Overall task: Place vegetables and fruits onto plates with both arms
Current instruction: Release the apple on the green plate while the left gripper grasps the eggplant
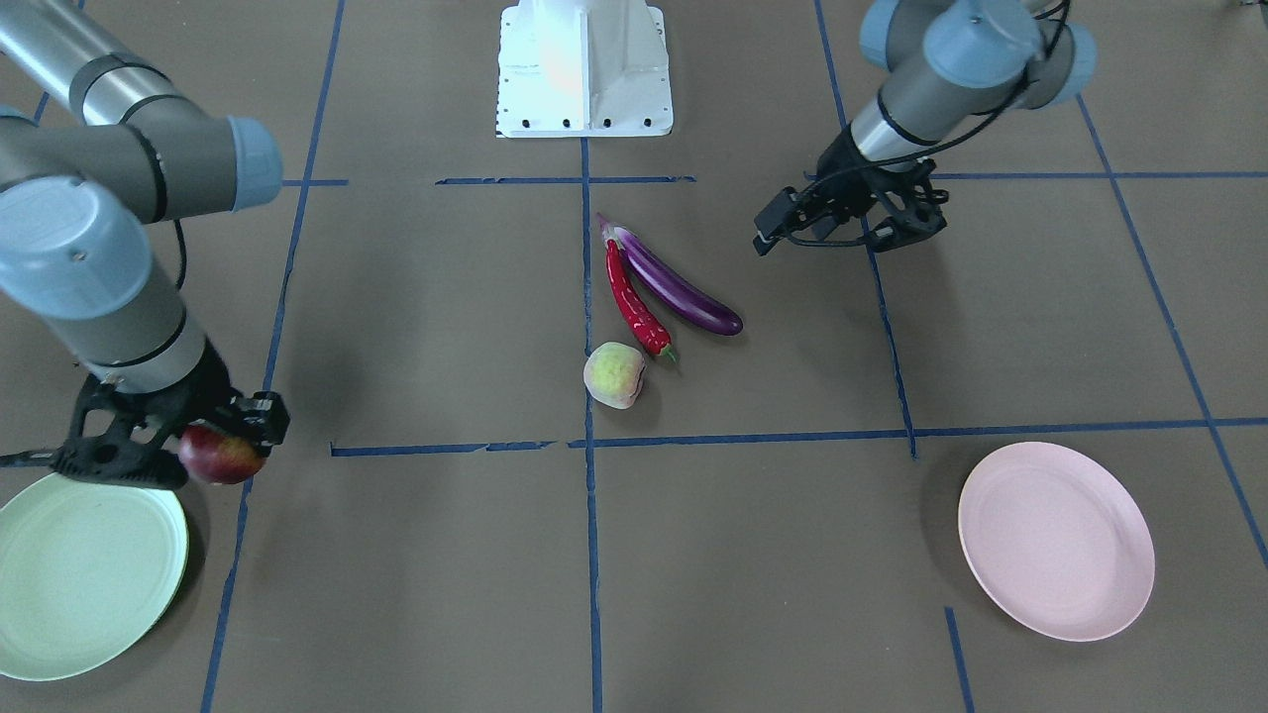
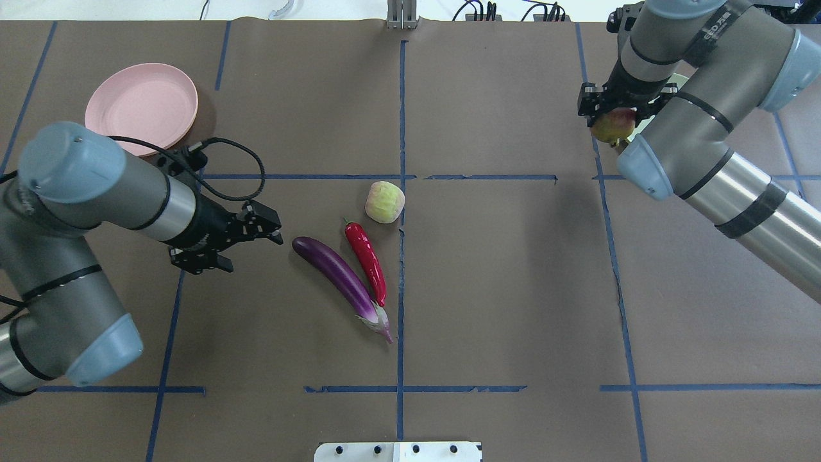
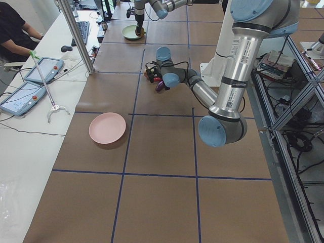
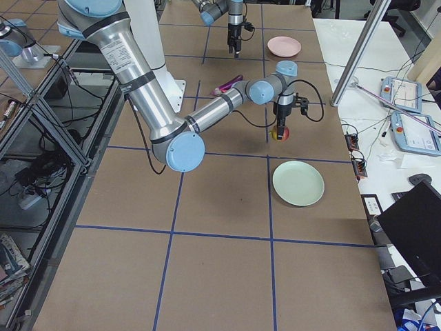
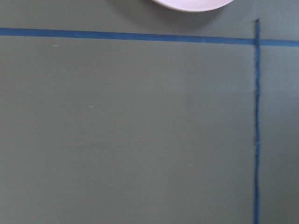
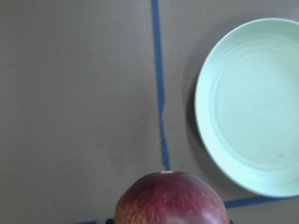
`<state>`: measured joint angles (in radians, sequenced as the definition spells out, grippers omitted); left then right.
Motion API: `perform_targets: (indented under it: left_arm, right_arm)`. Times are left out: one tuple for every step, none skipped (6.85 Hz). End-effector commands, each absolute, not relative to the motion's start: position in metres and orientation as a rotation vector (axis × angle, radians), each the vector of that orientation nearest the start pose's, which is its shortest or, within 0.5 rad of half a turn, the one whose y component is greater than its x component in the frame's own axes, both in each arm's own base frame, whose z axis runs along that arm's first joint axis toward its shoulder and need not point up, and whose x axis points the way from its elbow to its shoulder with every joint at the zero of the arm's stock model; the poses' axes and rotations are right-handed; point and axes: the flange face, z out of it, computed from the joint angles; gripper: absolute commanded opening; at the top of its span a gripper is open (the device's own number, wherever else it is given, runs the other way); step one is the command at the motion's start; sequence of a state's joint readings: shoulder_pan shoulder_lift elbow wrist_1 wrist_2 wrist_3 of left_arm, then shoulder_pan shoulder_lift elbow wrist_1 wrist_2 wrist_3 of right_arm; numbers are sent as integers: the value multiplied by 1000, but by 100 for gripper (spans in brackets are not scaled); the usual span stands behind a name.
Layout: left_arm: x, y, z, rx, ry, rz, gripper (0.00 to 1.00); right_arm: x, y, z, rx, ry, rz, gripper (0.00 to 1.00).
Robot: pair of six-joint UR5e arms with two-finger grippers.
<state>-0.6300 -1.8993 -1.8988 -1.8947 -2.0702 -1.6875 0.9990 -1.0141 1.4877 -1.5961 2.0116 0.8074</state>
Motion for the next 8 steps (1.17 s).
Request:
perform_targets:
  left_arm:
    - [483,-401,263,-196,921,-561,100]
    - [499,-393,272,-178,893,-591,100]
    - [508,-388,280,-198,873,-610,100]
    - [520,-393,282,-214,857,-646,100]
    - [538,-405,278,-198,843,-659,100]
    - [545,-412,285,-166,827,-678,100]
    - [546,-414,277,-164,838,-677,100]
    - [546,-415,278,-161,836,-677,100]
  right_arm:
    - [-256,-697,487,100,-585,140,0]
    - [-244,-705,513,106,-574,146,0]
    - [-226,-711,524,128,-543,99,1]
    - [-217,-714,535,125,-531,78,3]
    - [-216,-713,543,112,-524,80,10]
    - [-217,-711,547,108,-524,79,60]
    - [-214,-709,546,137,-540,73,100]
    - [-211,-704,555,167,-559,66,100]
